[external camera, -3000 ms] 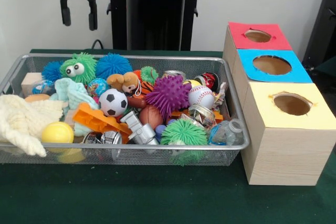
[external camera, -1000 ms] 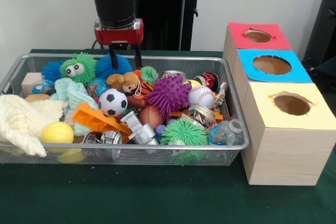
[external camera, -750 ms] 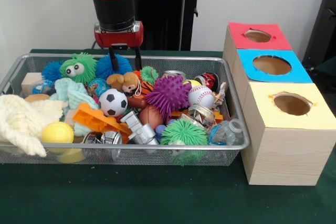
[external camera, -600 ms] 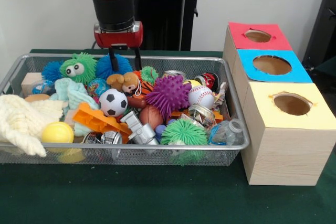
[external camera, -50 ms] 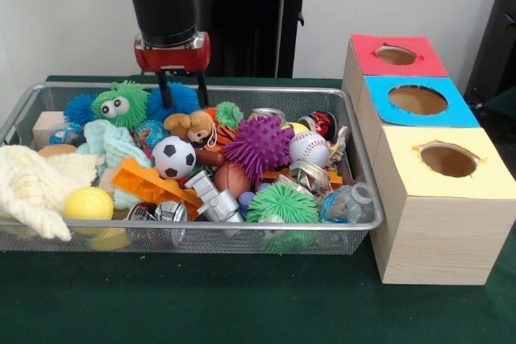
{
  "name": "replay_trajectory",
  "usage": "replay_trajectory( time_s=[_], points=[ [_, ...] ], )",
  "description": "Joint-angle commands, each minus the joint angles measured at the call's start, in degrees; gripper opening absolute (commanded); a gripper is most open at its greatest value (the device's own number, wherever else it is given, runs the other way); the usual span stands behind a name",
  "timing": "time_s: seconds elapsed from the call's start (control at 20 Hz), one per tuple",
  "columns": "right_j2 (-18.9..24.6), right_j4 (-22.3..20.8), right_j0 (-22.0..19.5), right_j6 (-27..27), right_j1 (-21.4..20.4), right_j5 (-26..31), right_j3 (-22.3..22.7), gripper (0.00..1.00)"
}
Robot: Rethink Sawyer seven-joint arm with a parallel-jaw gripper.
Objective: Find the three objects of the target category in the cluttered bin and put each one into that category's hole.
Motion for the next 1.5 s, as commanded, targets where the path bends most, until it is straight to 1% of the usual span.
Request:
replay_trajectory(
  time_s=[0.05,0.45,0.6,0.8,1.25,1.5],
  points=[
    [0.97,0.53,-0.74,-8.37,-1.84,3.88,-4.47,1.0],
    [2.46,4.01,-0.21,-9.28,-6.08,7.19,-3.7,1.0],
    [2.43,4.89,0.94,-8.85,-6.08,8.09,-4.81,1.0],
    [2.29,4.98,1.61,-9.32,-4.95,8.42,-6.61,1.0],
    [2.39,4.13,0.74,-11.54,-3.3,8.73,-8.82,1.0],
    [2.76,4.14,-0.1,-13.0,-3.03,9.02,-9.3,1.0]
  ],
)
